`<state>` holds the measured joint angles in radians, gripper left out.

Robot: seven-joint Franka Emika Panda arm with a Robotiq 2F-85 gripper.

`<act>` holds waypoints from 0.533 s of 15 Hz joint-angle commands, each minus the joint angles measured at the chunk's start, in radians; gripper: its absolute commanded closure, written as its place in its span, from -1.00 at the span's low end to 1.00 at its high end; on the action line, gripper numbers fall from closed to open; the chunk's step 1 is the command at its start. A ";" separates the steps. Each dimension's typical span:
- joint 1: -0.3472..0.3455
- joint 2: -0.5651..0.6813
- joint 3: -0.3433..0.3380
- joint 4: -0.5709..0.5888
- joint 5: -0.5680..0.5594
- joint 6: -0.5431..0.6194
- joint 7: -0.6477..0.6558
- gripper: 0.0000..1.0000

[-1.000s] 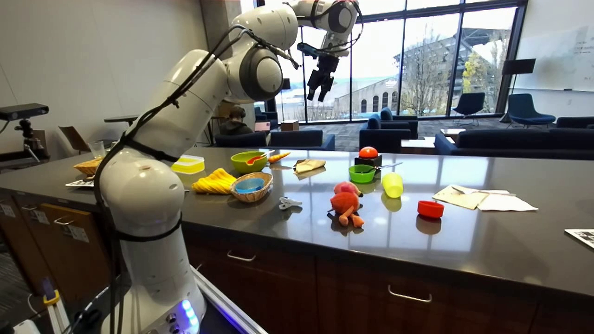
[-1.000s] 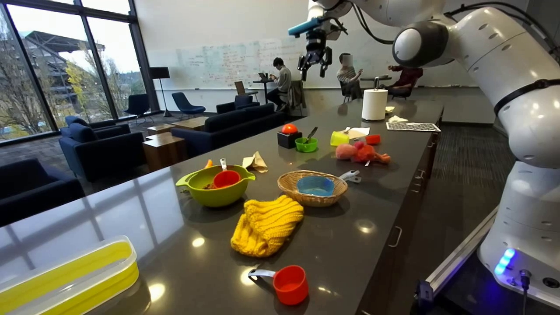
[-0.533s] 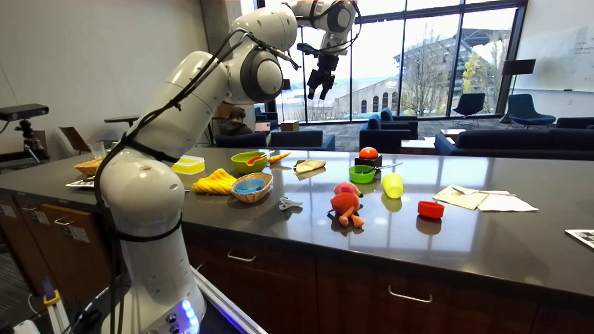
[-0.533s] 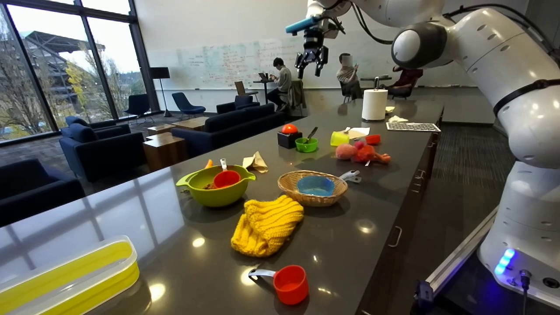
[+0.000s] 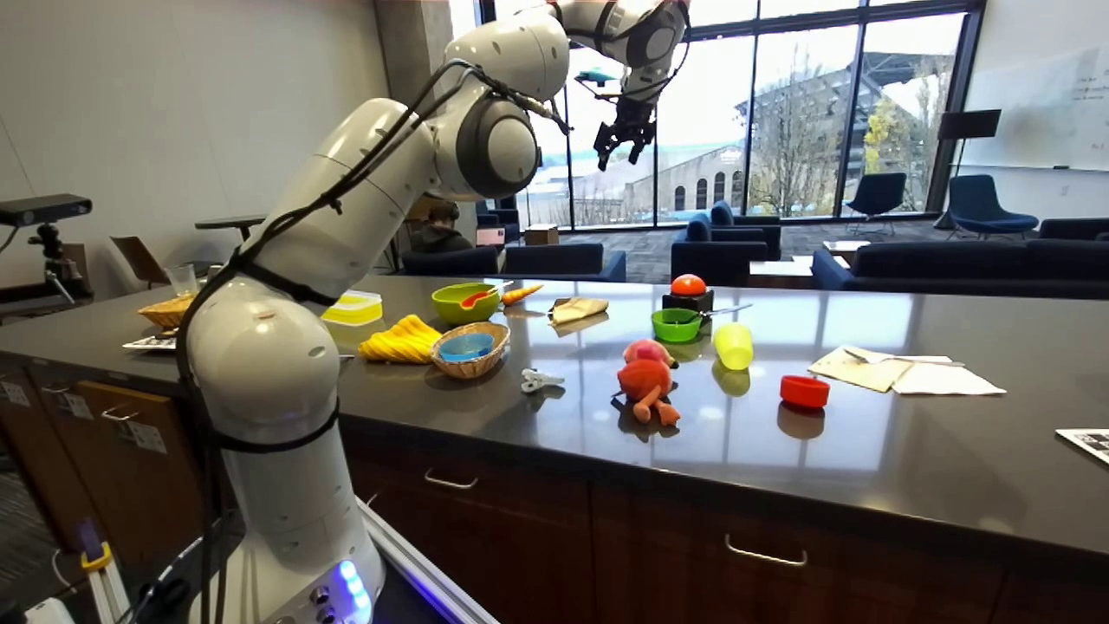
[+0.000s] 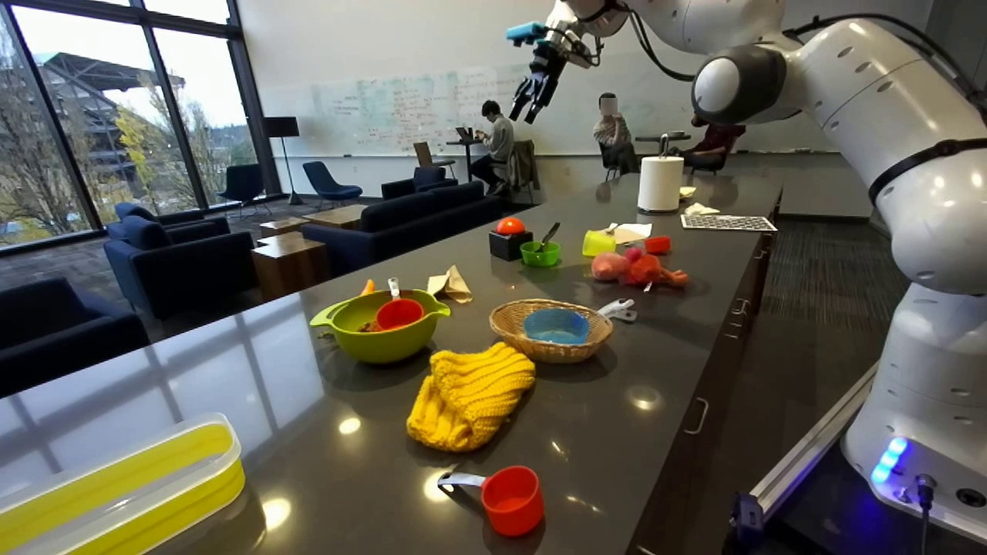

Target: Take the orange measuring cup out of the green bowl

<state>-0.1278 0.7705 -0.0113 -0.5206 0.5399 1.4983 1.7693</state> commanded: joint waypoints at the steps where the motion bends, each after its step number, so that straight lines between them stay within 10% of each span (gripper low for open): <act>1: -0.072 0.077 0.055 0.102 -0.011 0.106 0.117 -1.00; 8: -0.150 0.137 0.039 0.138 -0.105 0.256 0.371 -1.00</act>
<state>-0.2709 0.8586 0.0259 -0.4426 0.4900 1.7130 2.0077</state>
